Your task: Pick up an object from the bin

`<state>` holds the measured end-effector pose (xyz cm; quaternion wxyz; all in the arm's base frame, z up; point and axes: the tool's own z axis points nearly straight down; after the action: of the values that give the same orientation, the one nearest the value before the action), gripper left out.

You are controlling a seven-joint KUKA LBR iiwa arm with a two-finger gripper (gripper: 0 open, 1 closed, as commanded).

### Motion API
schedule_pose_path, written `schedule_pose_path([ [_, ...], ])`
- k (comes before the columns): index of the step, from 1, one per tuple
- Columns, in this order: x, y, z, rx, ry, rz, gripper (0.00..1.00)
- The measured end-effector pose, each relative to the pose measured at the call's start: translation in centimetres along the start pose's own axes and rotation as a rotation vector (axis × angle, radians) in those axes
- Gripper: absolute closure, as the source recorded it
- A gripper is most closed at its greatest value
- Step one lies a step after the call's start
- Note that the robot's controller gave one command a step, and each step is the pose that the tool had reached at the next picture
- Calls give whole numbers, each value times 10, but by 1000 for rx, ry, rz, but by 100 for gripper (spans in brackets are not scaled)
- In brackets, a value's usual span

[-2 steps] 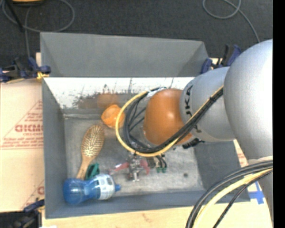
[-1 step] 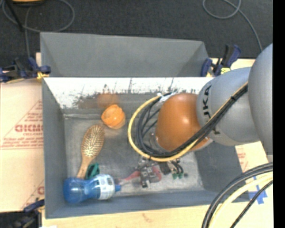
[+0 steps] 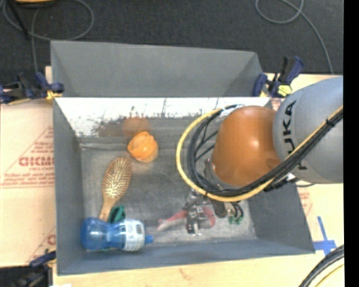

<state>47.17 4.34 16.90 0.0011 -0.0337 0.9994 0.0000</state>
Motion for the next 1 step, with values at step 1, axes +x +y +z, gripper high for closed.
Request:
schedule_pose_path([
  [1, 0, 0, 0, 0, 0, 1, 100],
])
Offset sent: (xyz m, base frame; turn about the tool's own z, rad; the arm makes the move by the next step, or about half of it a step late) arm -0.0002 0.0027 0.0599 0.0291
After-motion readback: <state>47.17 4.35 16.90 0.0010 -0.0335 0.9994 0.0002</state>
